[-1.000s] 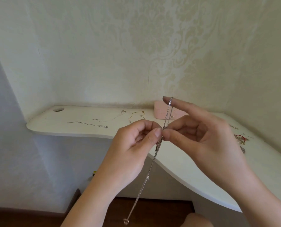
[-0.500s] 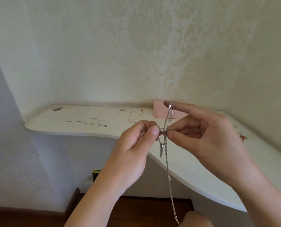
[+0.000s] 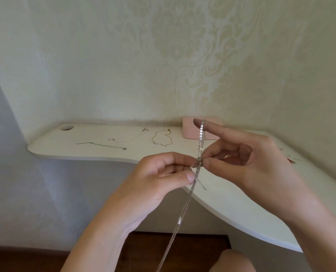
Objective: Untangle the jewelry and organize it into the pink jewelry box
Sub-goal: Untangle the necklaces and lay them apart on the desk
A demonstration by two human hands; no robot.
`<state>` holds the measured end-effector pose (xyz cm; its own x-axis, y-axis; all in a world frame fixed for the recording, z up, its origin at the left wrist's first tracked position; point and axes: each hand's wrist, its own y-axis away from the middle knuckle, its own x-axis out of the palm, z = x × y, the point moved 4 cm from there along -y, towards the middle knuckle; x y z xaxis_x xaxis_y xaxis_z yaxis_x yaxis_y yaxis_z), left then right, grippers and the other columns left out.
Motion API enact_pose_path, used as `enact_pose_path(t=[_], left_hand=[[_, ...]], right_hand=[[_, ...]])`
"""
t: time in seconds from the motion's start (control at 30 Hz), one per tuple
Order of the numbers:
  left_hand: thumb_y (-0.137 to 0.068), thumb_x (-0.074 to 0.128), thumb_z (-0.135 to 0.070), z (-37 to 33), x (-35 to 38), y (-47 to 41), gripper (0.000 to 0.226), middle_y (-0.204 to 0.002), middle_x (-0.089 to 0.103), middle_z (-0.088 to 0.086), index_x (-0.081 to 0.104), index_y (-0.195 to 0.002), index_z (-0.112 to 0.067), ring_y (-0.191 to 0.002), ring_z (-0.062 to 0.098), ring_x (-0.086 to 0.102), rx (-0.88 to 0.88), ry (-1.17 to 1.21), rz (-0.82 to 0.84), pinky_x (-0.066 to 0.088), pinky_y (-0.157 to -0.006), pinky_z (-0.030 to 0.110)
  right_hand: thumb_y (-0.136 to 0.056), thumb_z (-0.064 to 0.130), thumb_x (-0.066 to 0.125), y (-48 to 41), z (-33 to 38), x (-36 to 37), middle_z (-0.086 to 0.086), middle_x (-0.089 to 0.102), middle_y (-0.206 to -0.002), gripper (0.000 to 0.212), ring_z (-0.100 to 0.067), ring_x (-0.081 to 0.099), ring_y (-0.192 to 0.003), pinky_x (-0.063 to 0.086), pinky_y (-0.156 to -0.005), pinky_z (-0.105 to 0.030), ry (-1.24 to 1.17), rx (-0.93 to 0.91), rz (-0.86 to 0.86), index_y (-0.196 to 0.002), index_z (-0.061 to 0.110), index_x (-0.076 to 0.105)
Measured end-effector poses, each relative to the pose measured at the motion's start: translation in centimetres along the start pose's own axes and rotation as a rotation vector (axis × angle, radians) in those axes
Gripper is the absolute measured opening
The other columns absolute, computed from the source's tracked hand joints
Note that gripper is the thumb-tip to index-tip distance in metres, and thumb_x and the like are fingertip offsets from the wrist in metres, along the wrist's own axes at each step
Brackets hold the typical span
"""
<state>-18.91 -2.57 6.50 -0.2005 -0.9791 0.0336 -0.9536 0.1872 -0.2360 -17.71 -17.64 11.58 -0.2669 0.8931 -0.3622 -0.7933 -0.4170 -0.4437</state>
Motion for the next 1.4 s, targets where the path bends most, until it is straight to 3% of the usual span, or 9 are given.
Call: enact_pose_path(t=[0.13, 0.3, 0.47, 0.7, 0.87, 0.97, 1.07, 1.23, 1.4], left_hand=[[-0.065, 0.072, -0.031, 0.1, -0.7, -0.3, 0.012, -0.072, 0.065, 0.000, 0.070, -0.069, -0.020, -0.075, 0.010, 0.059, 0.003, 0.026, -0.078, 0.042, -0.077, 0.024], [-0.053, 0.086, -0.038, 0.7, -0.2, -0.6, 0.030, -0.072, 0.060, -0.002, 0.066, -0.064, -0.019, -0.069, 0.011, 0.058, -0.047, 0.489, 0.024, 0.046, -0.065, 0.023], [-0.060, 0.086, -0.027, 0.9, 0.9, -0.8, 0.024, -0.063, 0.057, -0.004, 0.069, -0.072, -0.015, -0.054, 0.006, 0.050, -0.076, 0.743, 0.059, 0.041, -0.052, 0.017], [-0.070, 0.066, -0.022, 0.9, 1.1, -0.9, 0.013, -0.047, 0.041, -0.009, 0.075, -0.074, -0.014, -0.045, 0.005, 0.038, -0.094, 0.638, -0.099, 0.034, -0.045, 0.015], [-0.071, 0.068, -0.016, 1.4, 1.2, -0.9, 0.012, -0.046, 0.040, -0.009, 0.076, -0.078, -0.010, -0.045, 0.006, 0.037, -0.149, 0.731, -0.072, 0.033, -0.047, 0.017], [-0.060, 0.083, -0.015, 1.7, 1.4, -1.0, 0.034, -0.047, 0.044, -0.009, 0.075, -0.092, -0.006, -0.045, 0.006, 0.041, -0.138, 0.823, 0.006, 0.038, -0.047, 0.018], [-0.057, 0.086, -0.020, 2.1, 1.4, -0.9, 0.055, -0.049, 0.046, -0.008, 0.070, -0.107, -0.005, -0.047, 0.007, 0.043, -0.125, 0.821, 0.042, 0.041, -0.049, 0.019], [-0.064, 0.082, -0.026, 2.3, 1.9, -0.4, 0.051, -0.051, 0.047, -0.008, 0.070, -0.112, -0.012, -0.050, 0.007, 0.043, -0.101, 0.754, 0.097, 0.040, -0.052, 0.018], [-0.077, 0.070, -0.029, 2.2, 2.2, -0.1, 0.047, -0.050, 0.045, -0.008, 0.063, -0.123, -0.021, -0.051, 0.007, 0.041, -0.041, 0.717, 0.079, 0.040, -0.055, 0.018]], right_hand=[[-0.076, -0.001, 0.069, 0.2, -0.1, 0.1, -0.001, 0.070, -0.077, 0.057, -0.010, 0.062, -0.070, 0.050, -0.070, -0.013, -0.060, 0.030, 0.025, -0.116, 0.039, 0.062], [-0.076, -0.004, 0.069, 0.2, -0.3, 0.7, -0.001, 0.070, -0.076, 0.057, -0.007, 0.058, -0.067, 0.047, -0.068, -0.011, -0.127, 0.043, 0.075, -0.116, 0.035, 0.062], [-0.076, -0.004, 0.068, 0.4, -0.3, 0.9, -0.004, 0.069, -0.077, 0.058, -0.011, 0.057, -0.068, 0.047, -0.070, -0.012, -0.128, 0.027, 0.072, -0.118, 0.035, 0.061], [-0.075, 0.011, 0.067, 0.2, -0.6, 1.1, 0.006, 0.066, -0.074, 0.039, -0.005, 0.061, -0.072, 0.048, -0.070, -0.011, -0.338, 0.046, -0.014, -0.111, 0.023, 0.068], [-0.067, 0.025, 0.065, 0.0, -1.5, 0.9, 0.002, 0.074, -0.099, 0.029, -0.012, 0.067, -0.089, 0.053, -0.087, -0.024, -0.570, 0.082, -0.143, -0.092, 0.013, 0.075], [-0.066, 0.020, 0.068, -0.2, -1.8, 1.2, -0.007, 0.074, -0.096, 0.026, -0.022, 0.067, -0.101, 0.052, -0.092, -0.031, -0.628, 0.097, -0.159, -0.086, 0.006, 0.075], [-0.062, 0.014, 0.070, -0.2, -2.0, 0.9, -0.007, 0.074, -0.084, 0.017, -0.016, 0.069, -0.088, 0.055, -0.085, -0.026, -0.633, 0.089, -0.217, -0.076, 0.006, 0.076], [-0.059, 0.007, 0.075, 0.4, -1.6, 0.6, -0.002, 0.074, -0.073, 0.010, -0.008, 0.070, -0.071, 0.050, -0.064, -0.012, -0.468, 0.040, -0.377, -0.068, 0.009, 0.074], [-0.066, 0.019, 0.081, 2.0, -1.0, 0.8, 0.020, 0.069, -0.068, 0.017, -0.001, 0.067, -0.069, 0.047, -0.065, -0.008, 0.176, -0.090, -0.536, -0.066, 0.032, 0.070]])
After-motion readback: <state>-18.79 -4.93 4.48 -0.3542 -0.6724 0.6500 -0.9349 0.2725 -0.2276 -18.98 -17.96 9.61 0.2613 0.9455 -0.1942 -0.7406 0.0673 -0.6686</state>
